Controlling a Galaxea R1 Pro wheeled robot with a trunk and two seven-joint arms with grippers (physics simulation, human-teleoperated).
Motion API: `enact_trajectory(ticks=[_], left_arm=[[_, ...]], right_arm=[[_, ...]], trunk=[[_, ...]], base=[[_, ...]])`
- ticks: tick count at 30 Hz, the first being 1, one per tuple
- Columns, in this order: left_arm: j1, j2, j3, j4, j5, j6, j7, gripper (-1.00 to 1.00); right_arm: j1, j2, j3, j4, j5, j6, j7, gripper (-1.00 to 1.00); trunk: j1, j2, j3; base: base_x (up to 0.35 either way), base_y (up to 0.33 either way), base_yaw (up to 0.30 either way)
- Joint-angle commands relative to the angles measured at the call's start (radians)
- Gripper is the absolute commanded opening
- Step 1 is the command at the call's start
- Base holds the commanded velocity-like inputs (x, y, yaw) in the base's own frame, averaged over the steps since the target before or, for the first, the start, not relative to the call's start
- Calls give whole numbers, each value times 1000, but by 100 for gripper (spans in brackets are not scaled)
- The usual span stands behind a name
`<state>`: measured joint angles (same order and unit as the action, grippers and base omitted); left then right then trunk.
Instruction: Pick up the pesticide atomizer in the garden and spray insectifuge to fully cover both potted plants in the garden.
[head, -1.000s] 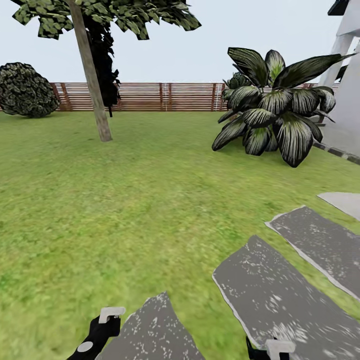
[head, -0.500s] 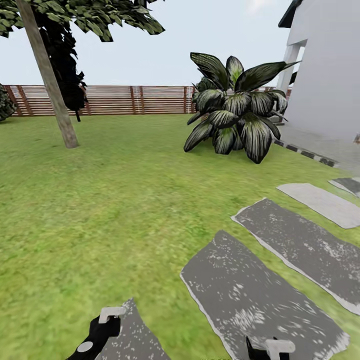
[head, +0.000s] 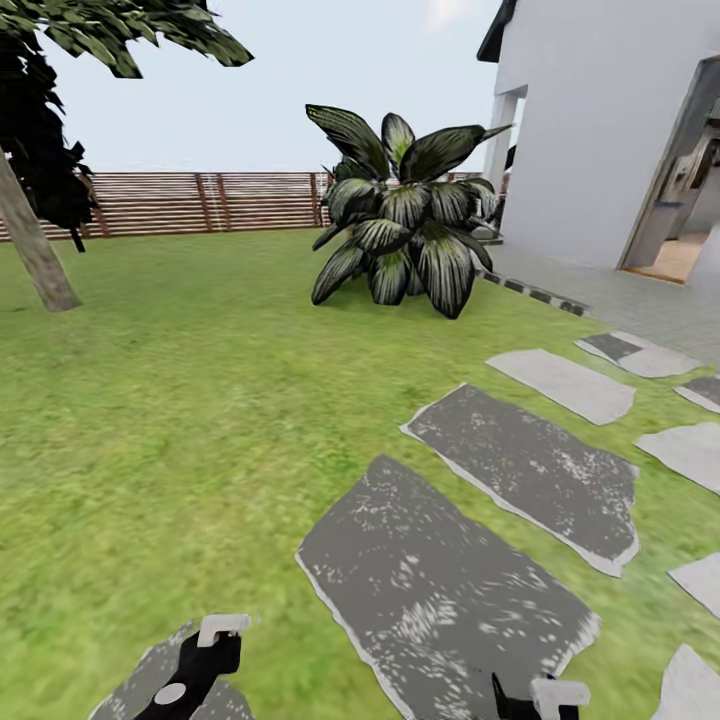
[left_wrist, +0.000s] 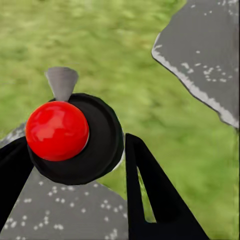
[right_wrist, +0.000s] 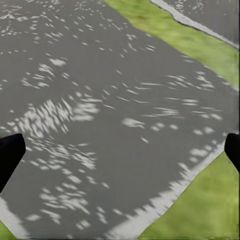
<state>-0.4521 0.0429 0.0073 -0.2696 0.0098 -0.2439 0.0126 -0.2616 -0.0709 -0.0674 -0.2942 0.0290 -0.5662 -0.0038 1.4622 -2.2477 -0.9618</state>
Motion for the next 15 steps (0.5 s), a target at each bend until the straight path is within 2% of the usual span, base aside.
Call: enact_trajectory(ticks=[1, 15], left_arm=[[0, 0, 0, 1, 1, -4, 1, -100], [0, 0, 0, 1, 1, -4, 1, -100]], right_arm=[[-1, 0, -3, 1, 3, -3, -1, 100], [-1, 0, -2, 1, 3, -3, 0, 100]], trunk=[[0, 0, 0], [0, 0, 5]], base=[[62, -274, -300], [79, -275, -300]])
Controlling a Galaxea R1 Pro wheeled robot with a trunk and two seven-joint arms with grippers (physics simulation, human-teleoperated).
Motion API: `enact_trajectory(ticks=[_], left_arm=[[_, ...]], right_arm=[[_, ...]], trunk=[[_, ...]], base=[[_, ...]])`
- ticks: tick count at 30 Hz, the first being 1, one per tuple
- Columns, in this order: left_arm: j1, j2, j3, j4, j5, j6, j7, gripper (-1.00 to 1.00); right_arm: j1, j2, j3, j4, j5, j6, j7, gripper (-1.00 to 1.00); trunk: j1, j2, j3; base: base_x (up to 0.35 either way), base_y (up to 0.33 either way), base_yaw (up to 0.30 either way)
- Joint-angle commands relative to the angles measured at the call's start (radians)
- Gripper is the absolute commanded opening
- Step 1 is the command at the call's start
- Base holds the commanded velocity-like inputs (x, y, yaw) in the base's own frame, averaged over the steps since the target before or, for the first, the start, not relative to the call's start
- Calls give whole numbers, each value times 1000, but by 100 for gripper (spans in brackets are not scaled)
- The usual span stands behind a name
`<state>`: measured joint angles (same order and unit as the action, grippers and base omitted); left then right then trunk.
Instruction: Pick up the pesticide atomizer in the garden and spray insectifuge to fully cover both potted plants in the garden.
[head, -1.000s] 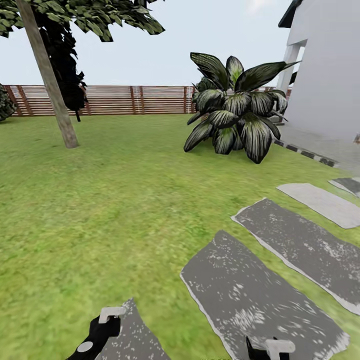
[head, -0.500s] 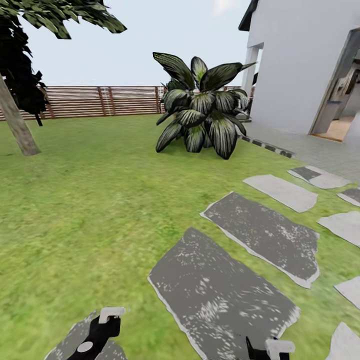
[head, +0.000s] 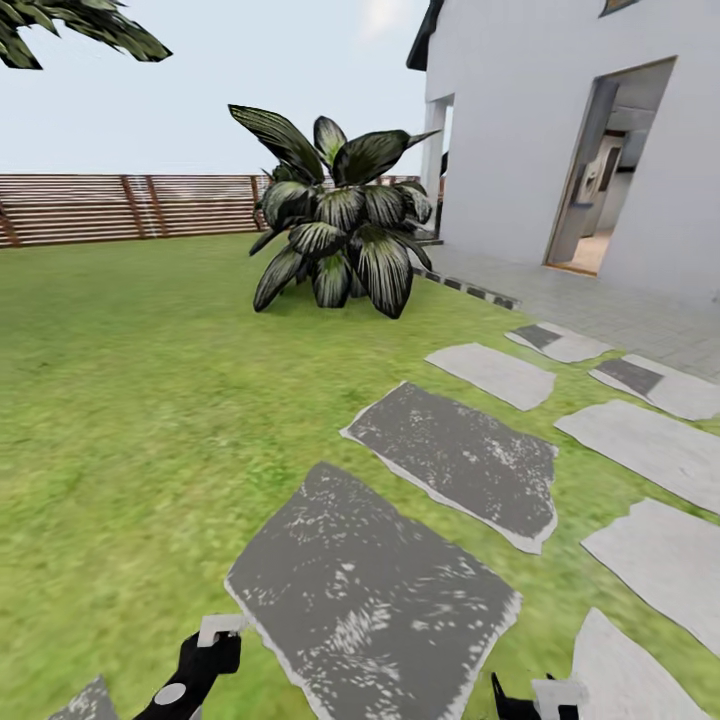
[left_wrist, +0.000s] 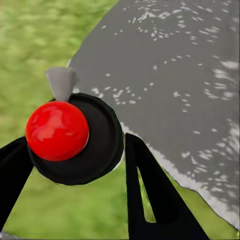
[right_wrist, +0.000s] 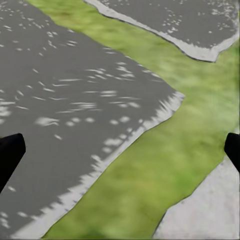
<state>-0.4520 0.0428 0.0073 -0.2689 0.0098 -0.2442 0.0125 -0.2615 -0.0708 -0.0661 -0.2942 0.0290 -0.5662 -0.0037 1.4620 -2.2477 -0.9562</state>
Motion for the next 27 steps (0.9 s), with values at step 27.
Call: enact_trajectory(ticks=[27], left_arm=[[-1, 0, 0, 0, 1, -4, 0, -100]], right_arm=[[-1, 0, -3, 1, 3, -3, 1, 100]], trunk=[[0, 0, 1]], base=[[77, -275, -300]])
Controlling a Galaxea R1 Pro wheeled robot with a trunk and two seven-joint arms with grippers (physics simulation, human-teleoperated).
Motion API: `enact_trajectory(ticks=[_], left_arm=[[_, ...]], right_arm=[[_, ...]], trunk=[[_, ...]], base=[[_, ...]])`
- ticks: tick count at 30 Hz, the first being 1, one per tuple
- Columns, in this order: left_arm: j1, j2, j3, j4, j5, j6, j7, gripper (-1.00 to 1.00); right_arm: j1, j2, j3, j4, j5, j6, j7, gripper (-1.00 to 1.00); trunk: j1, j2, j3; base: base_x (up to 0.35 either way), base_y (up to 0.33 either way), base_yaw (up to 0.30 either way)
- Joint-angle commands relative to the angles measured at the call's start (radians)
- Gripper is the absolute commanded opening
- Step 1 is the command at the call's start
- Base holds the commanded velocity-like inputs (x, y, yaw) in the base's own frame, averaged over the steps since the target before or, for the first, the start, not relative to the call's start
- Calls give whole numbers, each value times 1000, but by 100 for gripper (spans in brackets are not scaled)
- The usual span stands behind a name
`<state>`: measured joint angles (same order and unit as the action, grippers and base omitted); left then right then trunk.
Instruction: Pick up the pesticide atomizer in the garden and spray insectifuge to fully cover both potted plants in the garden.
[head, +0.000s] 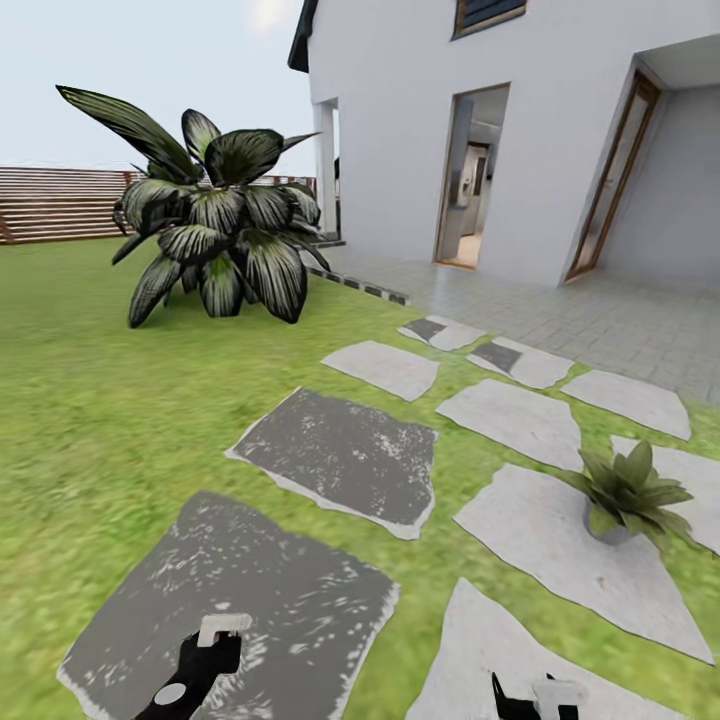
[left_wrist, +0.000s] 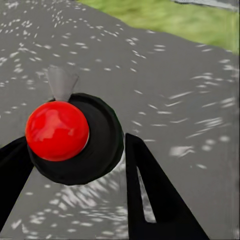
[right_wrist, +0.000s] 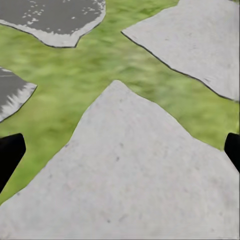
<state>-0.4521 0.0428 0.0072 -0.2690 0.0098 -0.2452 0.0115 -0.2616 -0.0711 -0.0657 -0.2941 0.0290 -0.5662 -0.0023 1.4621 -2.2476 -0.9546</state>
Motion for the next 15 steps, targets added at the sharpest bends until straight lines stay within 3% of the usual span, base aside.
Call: enact_trajectory(ticks=[1, 15], left_arm=[[0, 0, 0, 1, 1, -3, 1, -100], [0, -1, 0, 0, 1, -2, 1, -100]], right_arm=[[-1, 1, -3, 2, 3, -3, 0, 100], [-1, 1, -3, 3, 3, -3, -1, 100]], trunk=[[0, 0, -1], [0, 0, -1]], base=[[81, -275, -300], [127, -272, -300]])
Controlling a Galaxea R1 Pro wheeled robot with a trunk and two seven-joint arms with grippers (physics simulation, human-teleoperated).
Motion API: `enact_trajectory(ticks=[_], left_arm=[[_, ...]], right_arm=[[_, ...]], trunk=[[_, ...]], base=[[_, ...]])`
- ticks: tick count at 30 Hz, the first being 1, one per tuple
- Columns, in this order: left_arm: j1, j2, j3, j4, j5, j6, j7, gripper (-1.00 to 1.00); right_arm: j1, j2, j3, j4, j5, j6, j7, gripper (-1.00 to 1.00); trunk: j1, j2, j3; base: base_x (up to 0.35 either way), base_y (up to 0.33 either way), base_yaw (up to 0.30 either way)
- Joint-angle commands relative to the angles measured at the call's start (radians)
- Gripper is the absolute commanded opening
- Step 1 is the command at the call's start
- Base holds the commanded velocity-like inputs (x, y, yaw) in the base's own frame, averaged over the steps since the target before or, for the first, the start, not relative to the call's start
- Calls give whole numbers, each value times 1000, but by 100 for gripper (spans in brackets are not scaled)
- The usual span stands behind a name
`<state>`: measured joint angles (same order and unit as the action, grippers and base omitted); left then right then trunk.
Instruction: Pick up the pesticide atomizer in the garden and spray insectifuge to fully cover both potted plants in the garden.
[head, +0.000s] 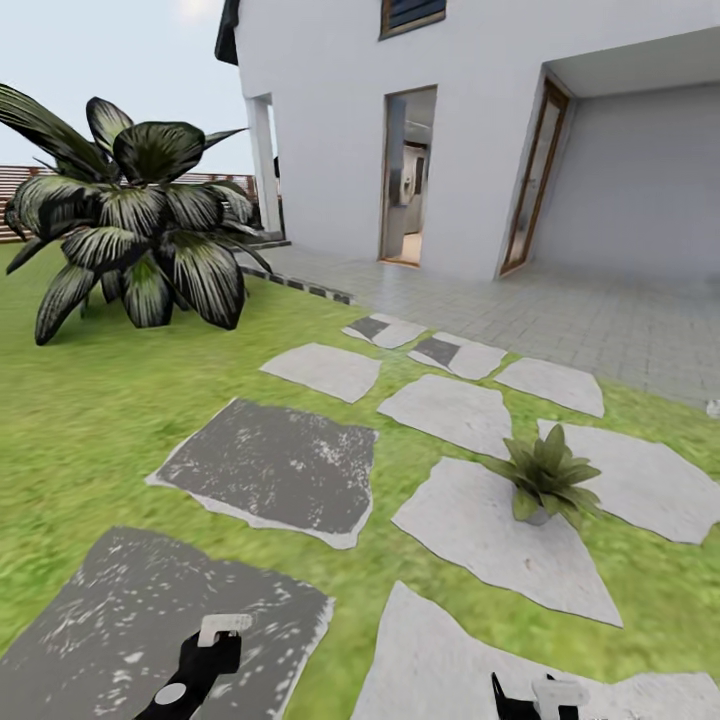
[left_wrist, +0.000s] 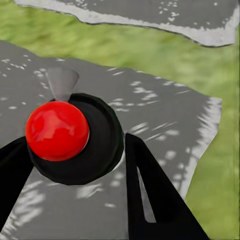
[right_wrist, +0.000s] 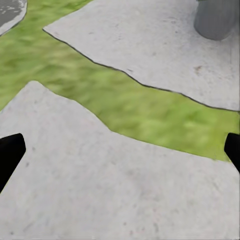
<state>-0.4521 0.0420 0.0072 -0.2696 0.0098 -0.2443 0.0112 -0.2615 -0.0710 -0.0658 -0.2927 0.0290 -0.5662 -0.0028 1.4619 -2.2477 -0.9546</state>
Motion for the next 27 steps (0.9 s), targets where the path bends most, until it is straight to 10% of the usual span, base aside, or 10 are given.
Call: enact_trajectory(ticks=[1, 27], left_arm=[[0, 0, 0, 1, 1, -3, 1, -100], [0, -1, 0, 1, 1, -3, 1, -100]], right_arm=[[-1, 0, -3, 1, 3, -3, 0, 100], [-1, 2, -2, 0, 3, -3, 0, 100]], trunk=[[0, 0, -1], [0, 0, -1]], base=[[162, -263, -300], [155, -263, -213]])
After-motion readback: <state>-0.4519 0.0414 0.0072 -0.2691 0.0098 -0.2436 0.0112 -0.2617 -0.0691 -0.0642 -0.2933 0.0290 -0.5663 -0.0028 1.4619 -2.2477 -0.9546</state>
